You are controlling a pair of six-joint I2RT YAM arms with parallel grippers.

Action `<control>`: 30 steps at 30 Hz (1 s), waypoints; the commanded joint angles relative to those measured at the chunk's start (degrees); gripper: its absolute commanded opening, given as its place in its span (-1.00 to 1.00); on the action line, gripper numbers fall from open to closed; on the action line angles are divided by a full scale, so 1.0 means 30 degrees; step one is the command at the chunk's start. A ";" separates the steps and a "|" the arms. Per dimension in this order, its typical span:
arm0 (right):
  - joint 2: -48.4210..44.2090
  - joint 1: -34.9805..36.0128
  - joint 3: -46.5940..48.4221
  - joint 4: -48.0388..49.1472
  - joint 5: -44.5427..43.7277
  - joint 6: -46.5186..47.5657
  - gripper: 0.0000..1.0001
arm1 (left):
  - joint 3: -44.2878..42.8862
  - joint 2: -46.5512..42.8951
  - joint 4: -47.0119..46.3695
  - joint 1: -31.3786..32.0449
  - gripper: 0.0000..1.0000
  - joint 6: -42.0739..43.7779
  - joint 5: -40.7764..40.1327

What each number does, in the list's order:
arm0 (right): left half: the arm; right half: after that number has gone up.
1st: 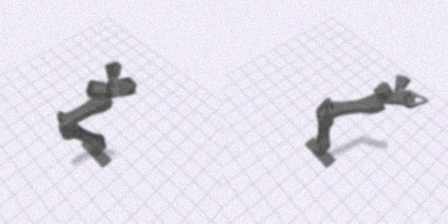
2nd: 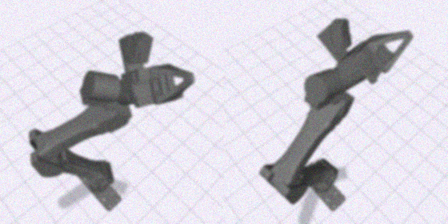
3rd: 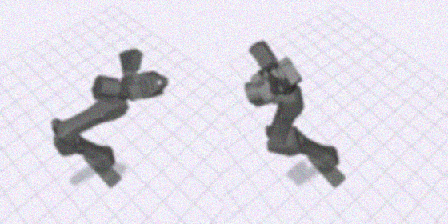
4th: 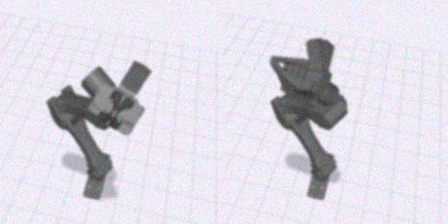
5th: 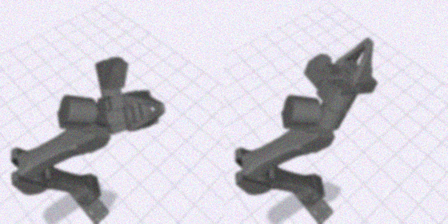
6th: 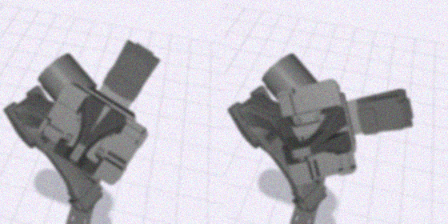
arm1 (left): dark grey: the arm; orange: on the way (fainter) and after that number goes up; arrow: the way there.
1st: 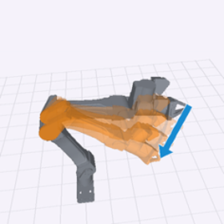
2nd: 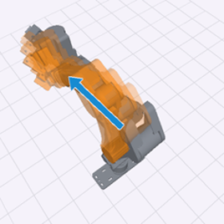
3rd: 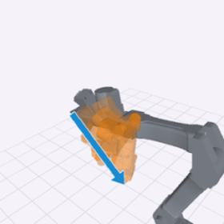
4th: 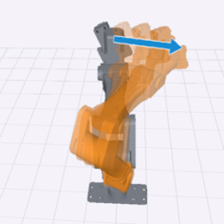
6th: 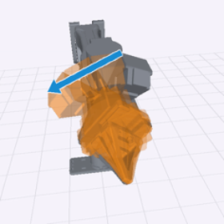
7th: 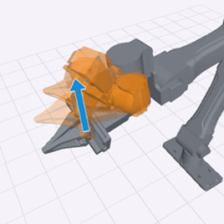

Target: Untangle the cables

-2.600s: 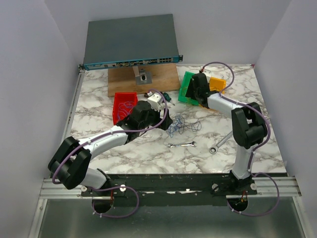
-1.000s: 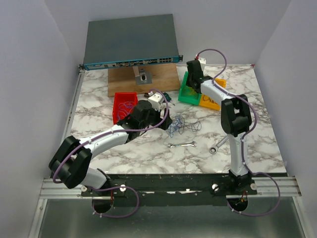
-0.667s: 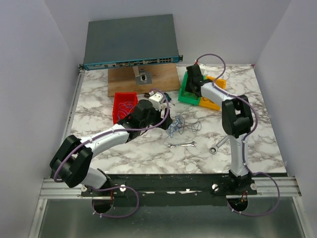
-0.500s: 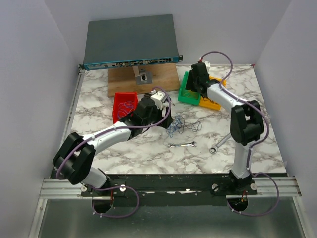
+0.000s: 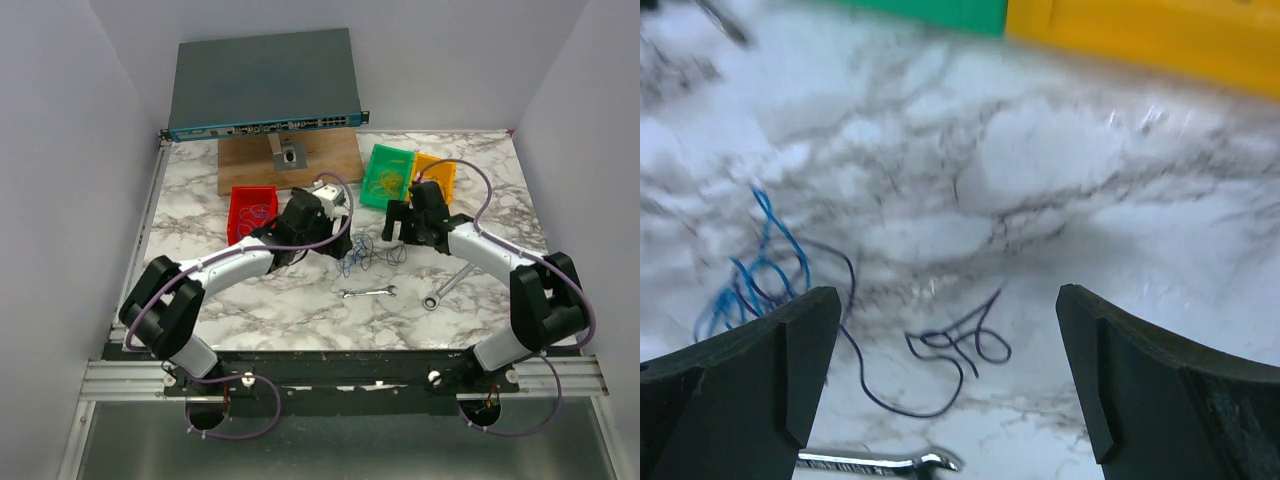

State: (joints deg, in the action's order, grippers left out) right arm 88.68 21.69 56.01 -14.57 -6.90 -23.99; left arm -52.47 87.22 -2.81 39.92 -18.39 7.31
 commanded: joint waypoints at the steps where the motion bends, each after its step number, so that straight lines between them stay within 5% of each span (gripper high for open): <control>1: -0.0359 0.0118 -0.2142 0.1294 0.3323 0.0251 1.00 | -0.1411 0.1167 0.1861 0.0051 0.66 0.0330 0.0603; 7: 0.0414 0.0188 -0.3158 0.2234 0.4337 0.0065 0.92 | -0.1680 0.1614 0.1952 0.0024 0.65 0.0374 0.1011; 12: 0.1546 0.1017 -0.2266 0.1433 0.1354 -0.0220 0.55 | -0.2304 0.2240 0.2610 0.0048 0.63 0.0418 0.1087; 14: 0.1857 0.1560 -0.1769 0.1043 0.0185 -0.0021 0.17 | -0.2724 0.2572 0.3284 0.0030 0.63 0.0363 0.0799; 17: 0.1813 0.2361 -0.1584 0.0697 -0.1497 -0.0202 -0.83 | -0.2822 0.2611 0.3517 -0.0001 0.63 0.0330 0.0537; 18: 0.1619 0.2371 -0.1677 0.0696 -0.1692 -0.0453 -0.98 | -0.2745 0.2551 0.3366 0.0001 0.63 0.0303 0.0540; 30: -0.4965 0.2362 -0.1638 -0.1045 -0.2817 -0.1073 -0.99 | -0.3954 0.3915 0.4511 0.0008 0.61 0.0191 0.1640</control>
State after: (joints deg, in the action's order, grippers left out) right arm 78.70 28.82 49.60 -14.04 -12.40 -26.13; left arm -62.13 96.84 8.43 39.92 -18.00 9.54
